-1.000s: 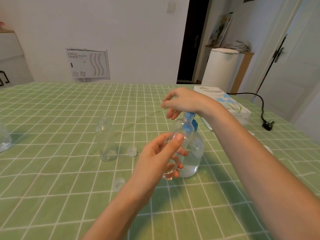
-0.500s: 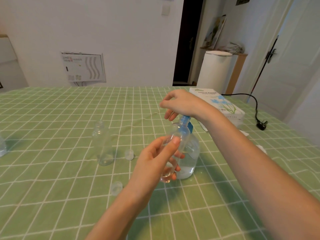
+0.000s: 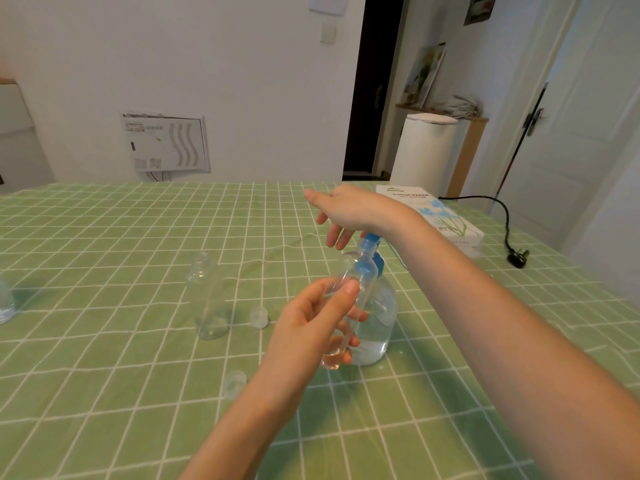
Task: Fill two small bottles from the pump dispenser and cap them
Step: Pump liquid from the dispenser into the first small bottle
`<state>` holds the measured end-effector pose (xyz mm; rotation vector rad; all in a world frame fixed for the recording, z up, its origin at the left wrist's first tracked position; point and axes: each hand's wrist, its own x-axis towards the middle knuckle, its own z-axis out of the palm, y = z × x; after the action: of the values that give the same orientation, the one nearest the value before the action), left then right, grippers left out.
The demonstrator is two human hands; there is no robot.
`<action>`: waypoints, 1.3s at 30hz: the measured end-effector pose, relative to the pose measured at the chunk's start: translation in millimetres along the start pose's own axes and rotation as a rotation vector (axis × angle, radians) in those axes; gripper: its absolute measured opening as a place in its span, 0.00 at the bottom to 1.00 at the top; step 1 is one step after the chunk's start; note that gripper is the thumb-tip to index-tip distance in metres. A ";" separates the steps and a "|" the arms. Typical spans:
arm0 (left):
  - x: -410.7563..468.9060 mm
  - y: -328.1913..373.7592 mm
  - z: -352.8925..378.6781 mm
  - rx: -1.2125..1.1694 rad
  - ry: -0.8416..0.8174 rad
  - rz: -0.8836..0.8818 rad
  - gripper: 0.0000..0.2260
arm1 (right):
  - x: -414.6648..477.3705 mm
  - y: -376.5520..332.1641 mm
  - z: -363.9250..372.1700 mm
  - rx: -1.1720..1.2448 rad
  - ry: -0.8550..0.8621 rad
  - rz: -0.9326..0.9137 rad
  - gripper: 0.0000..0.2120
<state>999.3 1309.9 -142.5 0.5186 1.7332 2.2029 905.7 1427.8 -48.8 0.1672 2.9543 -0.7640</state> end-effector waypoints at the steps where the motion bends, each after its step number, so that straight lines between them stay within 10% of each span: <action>1: 0.1 0.1 0.1 -0.007 0.000 0.000 0.23 | 0.9 1.1 0.4 0.019 -0.005 0.008 0.30; 39: -2.5 -6.4 -1.8 0.011 0.013 -0.038 0.20 | 6.9 11.0 16.9 0.125 -0.026 0.025 0.36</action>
<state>1000.7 1308.8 -149.4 0.4714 1.7477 2.1773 901.2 1429.8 -69.6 0.2006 2.8755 -0.9405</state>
